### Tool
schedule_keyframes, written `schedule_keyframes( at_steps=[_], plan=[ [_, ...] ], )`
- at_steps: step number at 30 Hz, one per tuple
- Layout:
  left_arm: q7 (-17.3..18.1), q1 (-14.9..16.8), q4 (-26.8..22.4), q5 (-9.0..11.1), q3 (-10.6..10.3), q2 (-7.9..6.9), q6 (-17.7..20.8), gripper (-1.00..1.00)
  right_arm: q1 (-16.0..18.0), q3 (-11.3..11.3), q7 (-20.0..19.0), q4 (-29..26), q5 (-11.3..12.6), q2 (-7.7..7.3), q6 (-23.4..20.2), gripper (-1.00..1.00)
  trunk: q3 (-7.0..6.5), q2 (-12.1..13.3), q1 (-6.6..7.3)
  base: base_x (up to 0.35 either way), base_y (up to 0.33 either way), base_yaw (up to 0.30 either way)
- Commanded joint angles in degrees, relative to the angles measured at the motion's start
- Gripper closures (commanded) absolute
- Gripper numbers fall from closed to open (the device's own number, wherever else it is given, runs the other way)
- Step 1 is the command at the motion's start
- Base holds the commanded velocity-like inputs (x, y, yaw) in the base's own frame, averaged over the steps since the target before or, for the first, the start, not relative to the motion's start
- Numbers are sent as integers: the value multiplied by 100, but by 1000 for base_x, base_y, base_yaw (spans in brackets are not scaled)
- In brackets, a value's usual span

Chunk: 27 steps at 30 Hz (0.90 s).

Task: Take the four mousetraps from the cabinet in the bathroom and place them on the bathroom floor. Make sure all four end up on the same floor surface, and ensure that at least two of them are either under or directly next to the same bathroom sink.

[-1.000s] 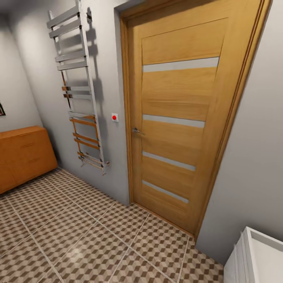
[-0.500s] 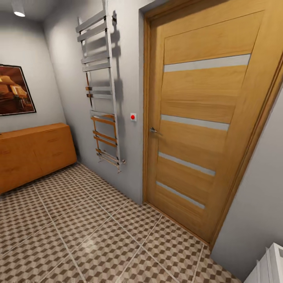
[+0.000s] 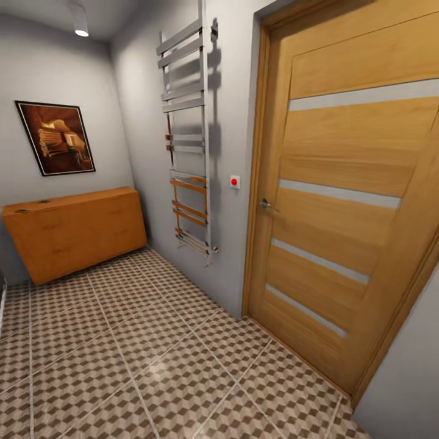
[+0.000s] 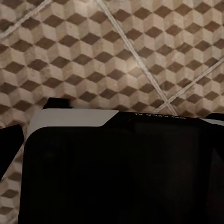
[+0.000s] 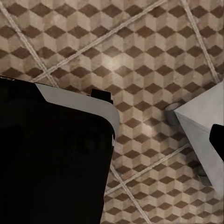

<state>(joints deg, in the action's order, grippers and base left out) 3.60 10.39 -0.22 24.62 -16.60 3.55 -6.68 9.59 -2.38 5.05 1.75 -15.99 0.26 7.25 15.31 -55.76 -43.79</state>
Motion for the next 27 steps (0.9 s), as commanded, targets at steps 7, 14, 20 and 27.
schedule_keyframes(
  at_steps=[7, 14, 20, 27],
  plan=[
    [24, 7, 13, 68, -44, -3, -26, -100, 8, -26, 31, 19, -54, 0, 30, -100, 7, -5, 0, 0, 0, 279],
    [25, 7, 13, 62, -45, -4, -26, -100, 8, -26, 31, 19, -53, 0, 30, -100, 7, -5, 0, 0, 0, 279],
    [26, 7, 13, 61, -43, -4, -26, -100, 8, -26, 78, 19, -53, 0, 26, -100, 7, -5, 0, 0, 0, 279],
    [26, 7, 13, 76, -39, -4, -26, -100, 8, -26, 90, 19, -53, 0, 23, -100, 7, -5, 0, 0, 0, 279]
  ],
)
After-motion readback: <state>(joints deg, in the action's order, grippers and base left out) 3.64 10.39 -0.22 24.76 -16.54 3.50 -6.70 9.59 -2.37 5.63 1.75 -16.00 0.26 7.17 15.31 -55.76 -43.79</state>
